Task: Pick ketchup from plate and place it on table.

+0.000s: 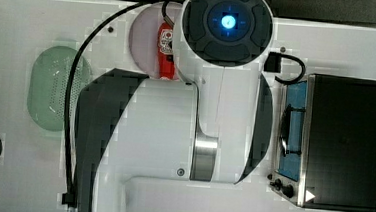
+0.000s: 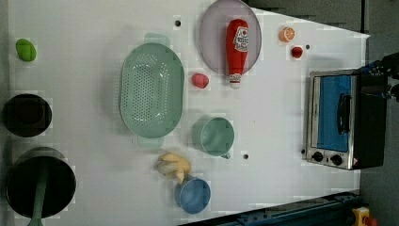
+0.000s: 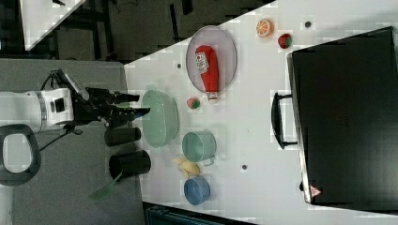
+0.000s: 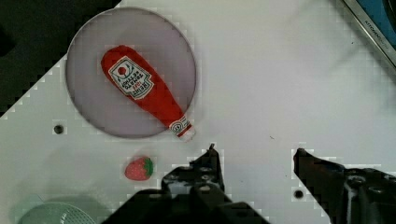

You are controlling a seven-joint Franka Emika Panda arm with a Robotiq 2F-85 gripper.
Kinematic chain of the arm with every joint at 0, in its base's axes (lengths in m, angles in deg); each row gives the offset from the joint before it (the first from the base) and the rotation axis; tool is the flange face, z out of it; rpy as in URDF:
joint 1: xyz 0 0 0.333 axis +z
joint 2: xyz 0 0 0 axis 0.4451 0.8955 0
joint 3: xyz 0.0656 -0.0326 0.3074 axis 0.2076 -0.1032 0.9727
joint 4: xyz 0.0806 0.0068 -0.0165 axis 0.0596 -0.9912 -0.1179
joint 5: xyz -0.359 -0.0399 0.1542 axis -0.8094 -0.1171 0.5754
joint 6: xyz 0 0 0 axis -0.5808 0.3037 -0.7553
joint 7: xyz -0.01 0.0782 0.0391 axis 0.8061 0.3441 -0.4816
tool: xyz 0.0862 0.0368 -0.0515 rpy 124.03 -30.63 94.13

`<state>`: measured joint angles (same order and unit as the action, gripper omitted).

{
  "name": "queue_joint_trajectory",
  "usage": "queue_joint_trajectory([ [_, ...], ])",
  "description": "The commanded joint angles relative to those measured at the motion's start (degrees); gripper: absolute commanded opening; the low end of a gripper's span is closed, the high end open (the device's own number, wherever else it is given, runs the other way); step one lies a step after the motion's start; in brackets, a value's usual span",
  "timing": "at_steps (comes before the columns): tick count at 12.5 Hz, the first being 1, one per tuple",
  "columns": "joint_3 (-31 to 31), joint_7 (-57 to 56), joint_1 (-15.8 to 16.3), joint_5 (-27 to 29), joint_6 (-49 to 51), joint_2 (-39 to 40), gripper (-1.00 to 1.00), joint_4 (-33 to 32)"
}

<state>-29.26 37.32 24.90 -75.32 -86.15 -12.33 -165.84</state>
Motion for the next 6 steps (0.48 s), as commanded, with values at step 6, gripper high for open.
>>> queue_joint_trajectory([
  [6,3.83,-1.71,-4.93,0.38,7.75,-5.48,1.00,-2.99],
])
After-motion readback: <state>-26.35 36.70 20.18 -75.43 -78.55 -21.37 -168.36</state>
